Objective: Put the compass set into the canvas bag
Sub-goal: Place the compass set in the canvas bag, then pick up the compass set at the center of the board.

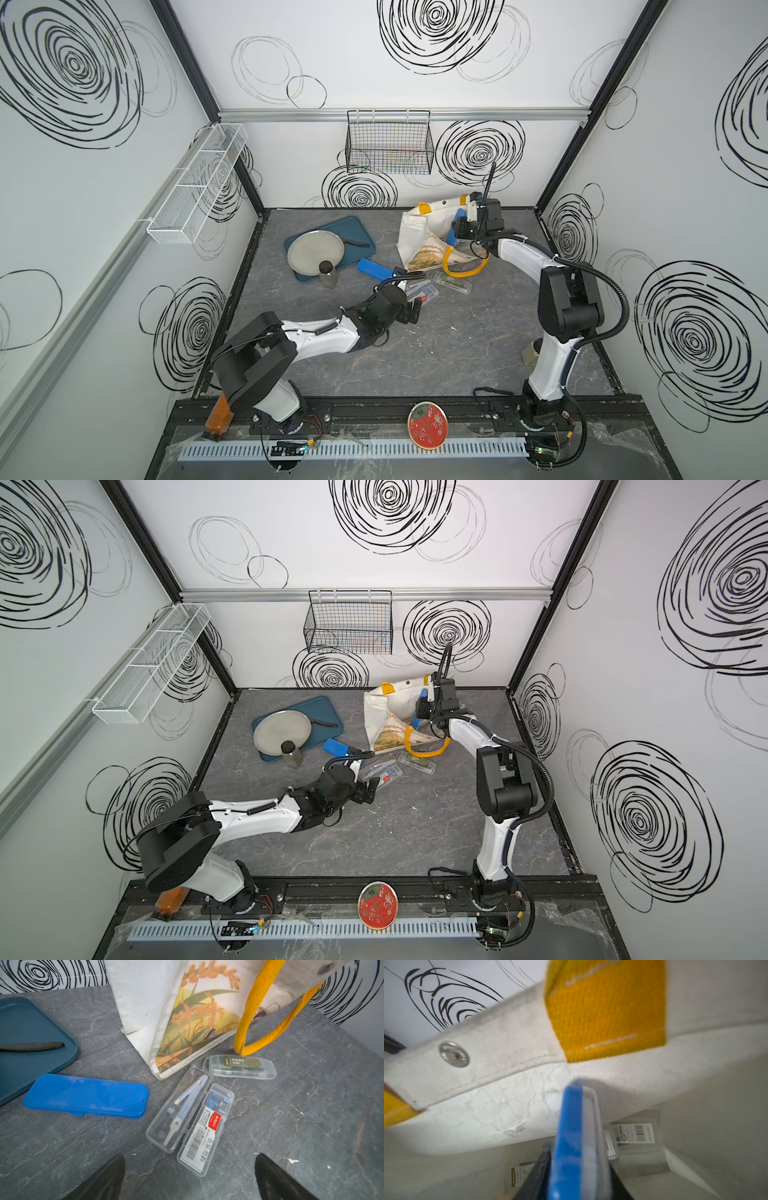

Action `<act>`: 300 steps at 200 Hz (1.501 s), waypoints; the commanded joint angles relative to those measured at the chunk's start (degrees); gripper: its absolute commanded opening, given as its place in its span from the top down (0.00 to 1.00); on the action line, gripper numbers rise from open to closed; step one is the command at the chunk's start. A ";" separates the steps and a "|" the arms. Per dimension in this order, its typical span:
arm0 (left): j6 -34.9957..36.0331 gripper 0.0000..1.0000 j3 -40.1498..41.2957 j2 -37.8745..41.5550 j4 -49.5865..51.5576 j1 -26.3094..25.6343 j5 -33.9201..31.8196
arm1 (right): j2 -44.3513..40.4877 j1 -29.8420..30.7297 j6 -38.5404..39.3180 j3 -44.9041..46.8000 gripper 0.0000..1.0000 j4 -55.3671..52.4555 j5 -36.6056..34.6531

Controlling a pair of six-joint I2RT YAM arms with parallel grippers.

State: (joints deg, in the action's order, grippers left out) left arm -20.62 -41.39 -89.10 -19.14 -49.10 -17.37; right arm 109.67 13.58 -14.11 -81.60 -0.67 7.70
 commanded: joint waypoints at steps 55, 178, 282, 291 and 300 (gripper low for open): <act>2.18 0.01 -5.96 -3.87 3.98 1.29 2.69 | -12.29 -0.36 4.84 -2.54 0.42 -1.53 10.10; 4.65 0.03 -20.87 -18.80 18.39 -0.74 4.37 | -48.94 -1.04 -2.14 33.35 0.39 0.14 -1.58; 6.52 0.06 -31.58 -28.02 31.34 -4.25 8.56 | -49.38 -0.93 -4.63 35.67 0.40 1.36 1.70; 6.27 0.07 -31.99 -28.49 31.95 -4.26 9.09 | -49.42 -0.98 -4.77 35.90 0.40 1.82 1.70; 5.88 0.07 -32.20 -28.71 32.35 -4.20 9.50 | -49.46 -0.99 -4.96 36.16 0.40 2.34 1.70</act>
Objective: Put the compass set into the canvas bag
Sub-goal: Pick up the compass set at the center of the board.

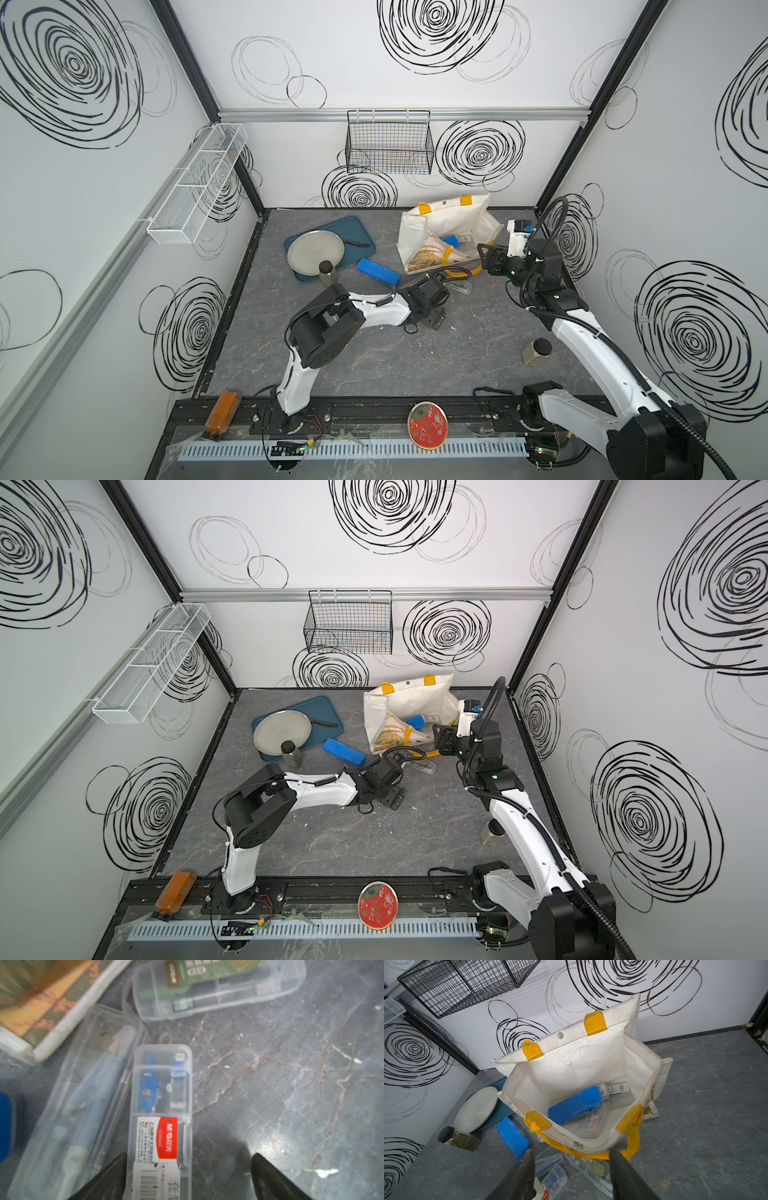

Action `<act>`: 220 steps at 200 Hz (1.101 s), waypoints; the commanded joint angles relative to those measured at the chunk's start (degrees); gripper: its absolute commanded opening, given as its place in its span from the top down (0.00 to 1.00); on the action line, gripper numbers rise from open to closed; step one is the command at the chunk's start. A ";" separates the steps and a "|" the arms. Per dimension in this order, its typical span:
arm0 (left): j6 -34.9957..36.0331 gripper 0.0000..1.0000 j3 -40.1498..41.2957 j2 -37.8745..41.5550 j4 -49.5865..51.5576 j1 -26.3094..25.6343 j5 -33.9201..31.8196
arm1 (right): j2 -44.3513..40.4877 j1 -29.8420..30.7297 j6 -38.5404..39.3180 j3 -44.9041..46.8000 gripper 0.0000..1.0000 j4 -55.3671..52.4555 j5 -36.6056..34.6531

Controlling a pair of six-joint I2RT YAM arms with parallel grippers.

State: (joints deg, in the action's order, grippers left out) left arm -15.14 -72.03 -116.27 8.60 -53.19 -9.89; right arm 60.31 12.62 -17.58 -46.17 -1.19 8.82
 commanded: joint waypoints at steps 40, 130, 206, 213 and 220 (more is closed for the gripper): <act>-3.25 0.13 -3.97 -3.79 6.12 1.96 1.75 | -0.53 0.02 -1.85 1.70 0.40 4.10 0.41; -1.72 0.53 -1.41 -2.98 4.71 0.49 0.01 | -0.86 0.10 -2.02 2.69 0.40 3.94 -0.21; -0.50 0.59 16.42 14.56 -14.58 -2.35 -7.09 | -0.02 0.39 -1.15 1.01 0.40 4.14 1.73; -0.26 0.59 18.48 16.78 -17.25 -2.51 -7.56 | 0.32 0.76 -1.21 0.85 0.40 4.09 1.79; -0.06 0.58 20.59 19.28 -19.76 -2.62 -8.08 | 0.71 1.28 -1.16 0.67 0.40 4.33 2.14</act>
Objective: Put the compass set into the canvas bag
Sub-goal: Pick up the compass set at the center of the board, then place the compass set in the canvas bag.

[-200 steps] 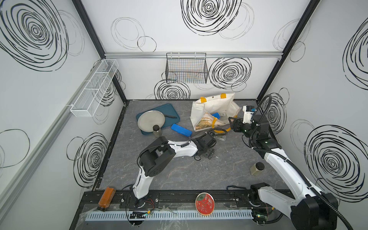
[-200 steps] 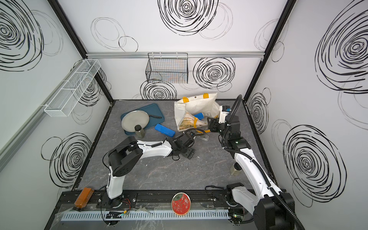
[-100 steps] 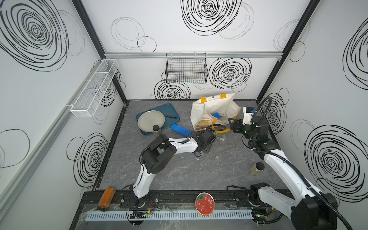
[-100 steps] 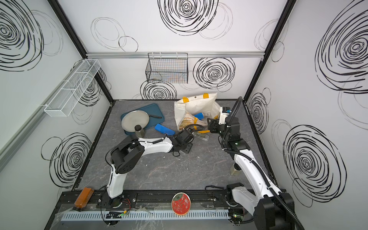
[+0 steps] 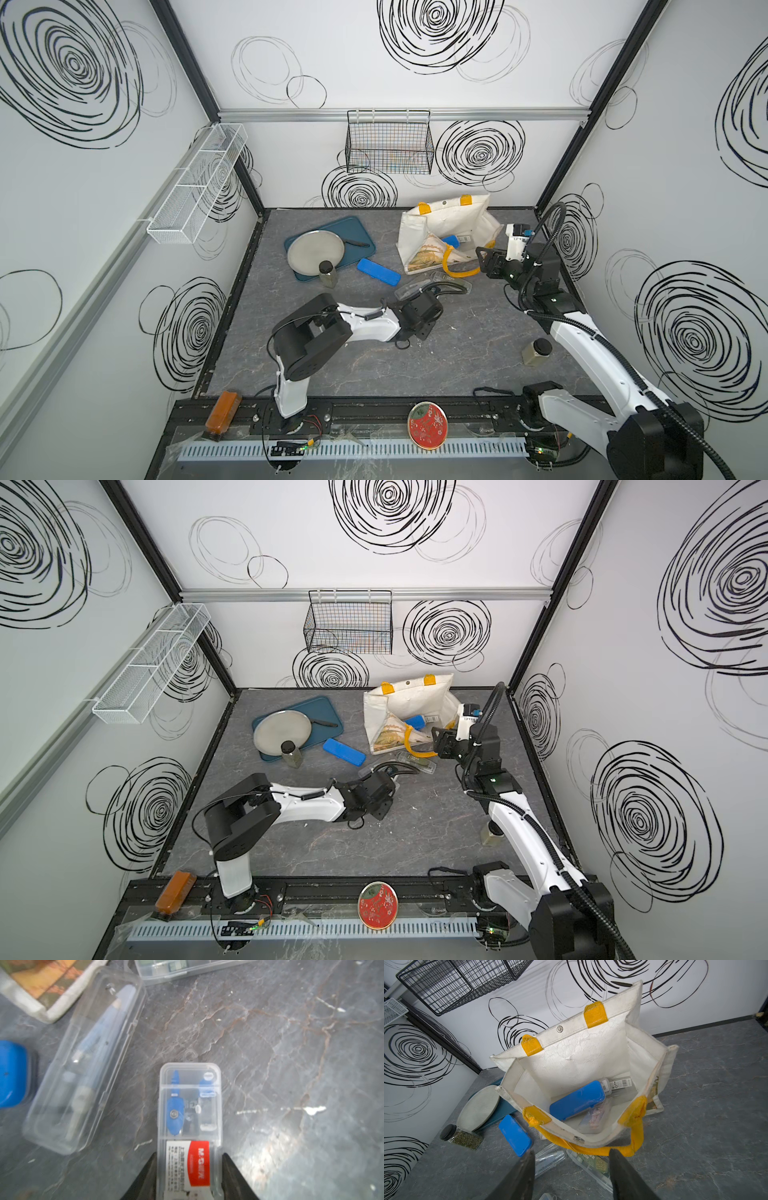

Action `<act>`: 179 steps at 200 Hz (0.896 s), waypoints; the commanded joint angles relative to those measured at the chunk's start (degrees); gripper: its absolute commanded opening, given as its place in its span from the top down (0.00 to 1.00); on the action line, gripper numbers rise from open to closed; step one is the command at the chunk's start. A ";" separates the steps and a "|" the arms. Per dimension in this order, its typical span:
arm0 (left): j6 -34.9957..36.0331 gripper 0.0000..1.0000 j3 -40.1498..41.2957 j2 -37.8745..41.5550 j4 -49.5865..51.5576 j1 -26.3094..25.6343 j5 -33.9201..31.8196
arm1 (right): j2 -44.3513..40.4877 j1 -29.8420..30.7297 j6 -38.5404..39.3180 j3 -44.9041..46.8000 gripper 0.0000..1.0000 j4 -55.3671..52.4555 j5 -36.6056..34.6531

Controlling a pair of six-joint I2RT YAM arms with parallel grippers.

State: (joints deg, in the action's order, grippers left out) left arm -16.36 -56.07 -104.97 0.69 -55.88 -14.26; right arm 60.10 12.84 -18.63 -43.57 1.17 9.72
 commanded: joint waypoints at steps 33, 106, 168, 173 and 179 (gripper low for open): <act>1.03 0.58 13.33 17.54 -24.63 -0.28 -6.10 | 3.27 5.73 1.17 -3.57 0.40 2.72 3.03; -1.04 0.58 20.68 28.01 -39.07 0.22 -11.22 | 14.39 15.23 -3.86 -11.31 0.46 8.46 19.38; -3.58 0.57 22.24 30.88 -43.19 2.22 -14.57 | 22.79 18.32 -9.59 -14.89 0.52 14.90 28.34; -3.82 0.57 22.15 30.67 -43.14 2.54 -14.29 | 23.26 18.65 -9.93 -15.02 0.52 15.50 28.73; -4.02 0.57 22.17 30.54 -43.37 2.76 -13.85 | 23.79 18.99 -10.25 -15.14 0.52 16.09 29.09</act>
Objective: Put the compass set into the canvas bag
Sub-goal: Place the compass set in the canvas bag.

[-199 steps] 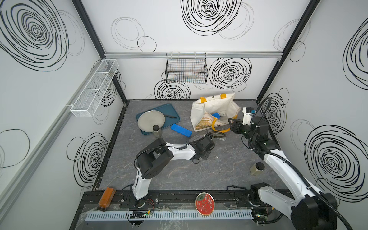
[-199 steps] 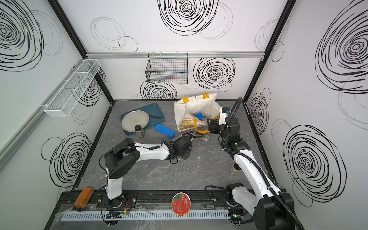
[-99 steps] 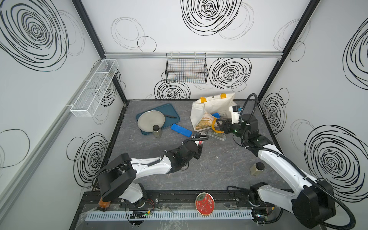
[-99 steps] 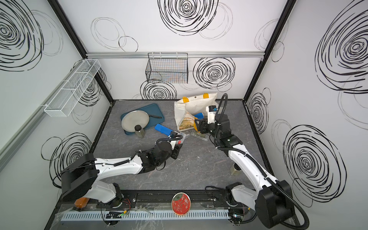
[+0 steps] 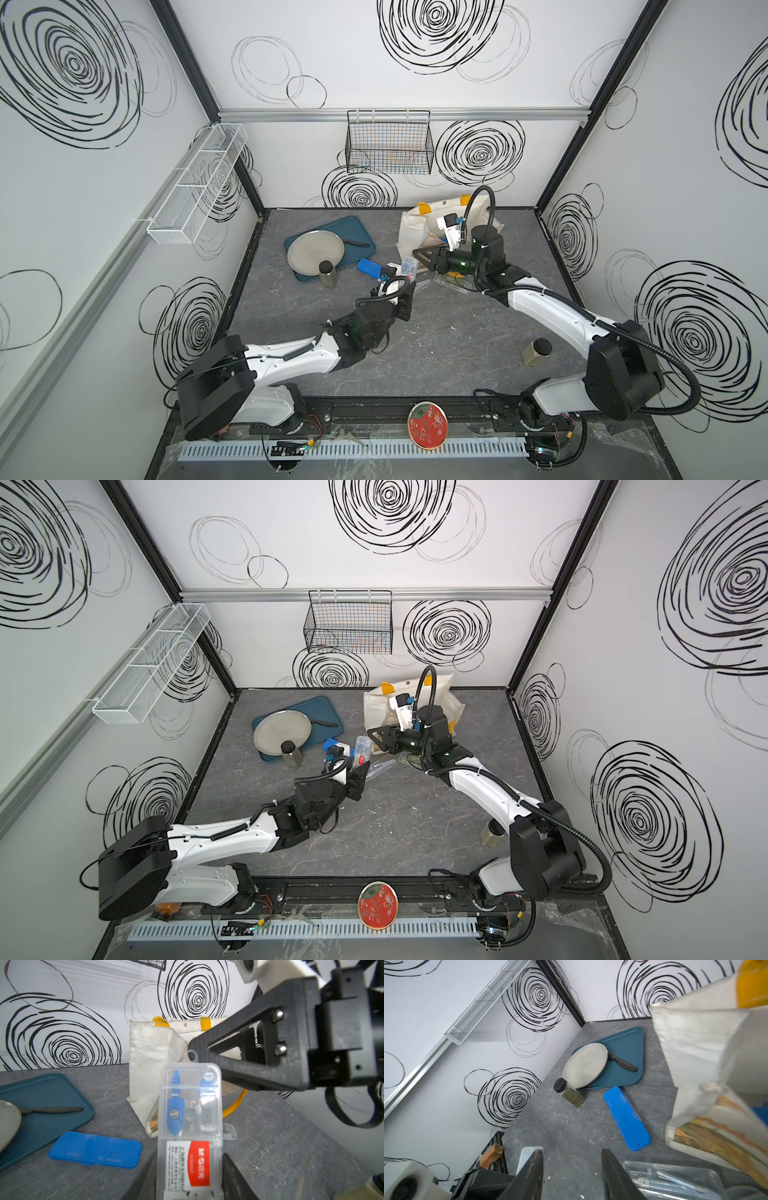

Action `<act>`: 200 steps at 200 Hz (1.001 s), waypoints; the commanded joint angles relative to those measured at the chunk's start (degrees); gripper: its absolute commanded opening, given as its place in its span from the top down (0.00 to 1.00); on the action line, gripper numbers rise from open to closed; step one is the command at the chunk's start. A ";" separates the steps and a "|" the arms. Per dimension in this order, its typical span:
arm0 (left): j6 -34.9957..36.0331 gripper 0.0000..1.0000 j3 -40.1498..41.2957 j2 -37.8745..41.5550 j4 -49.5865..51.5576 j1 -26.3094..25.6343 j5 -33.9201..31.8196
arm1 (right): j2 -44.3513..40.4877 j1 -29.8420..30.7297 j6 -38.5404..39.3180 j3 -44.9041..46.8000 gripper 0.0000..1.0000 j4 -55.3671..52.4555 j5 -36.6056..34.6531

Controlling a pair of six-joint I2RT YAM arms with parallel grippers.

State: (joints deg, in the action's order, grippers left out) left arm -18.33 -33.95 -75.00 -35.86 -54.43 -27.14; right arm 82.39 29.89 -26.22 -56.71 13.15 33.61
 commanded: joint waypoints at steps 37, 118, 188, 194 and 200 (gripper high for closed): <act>-2.67 0.57 0.03 -0.09 -7.39 2.05 -0.12 | 3.23 3.16 -3.31 -3.01 0.52 5.13 5.64; -3.95 0.57 1.37 0.85 -7.82 4.77 1.97 | 1.24 3.16 -1.51 -3.16 0.44 5.42 4.22; -3.73 0.57 -0.14 -0.40 -7.58 5.03 4.10 | 4.34 4.48 -2.40 -4.10 0.50 6.50 7.05; -3.74 0.57 -0.23 -0.56 -7.52 4.96 4.24 | 4.59 4.54 -2.78 -4.20 0.52 7.01 7.14; -3.73 0.57 -0.40 -0.67 -7.41 4.95 4.35 | 4.97 4.57 -3.21 -4.28 0.54 7.55 7.16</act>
State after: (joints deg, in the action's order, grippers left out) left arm -21.69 -32.69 -75.07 -39.18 -49.80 -24.01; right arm 85.76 33.89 -28.34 -58.98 17.89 39.20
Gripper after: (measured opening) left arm 0.453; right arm 0.486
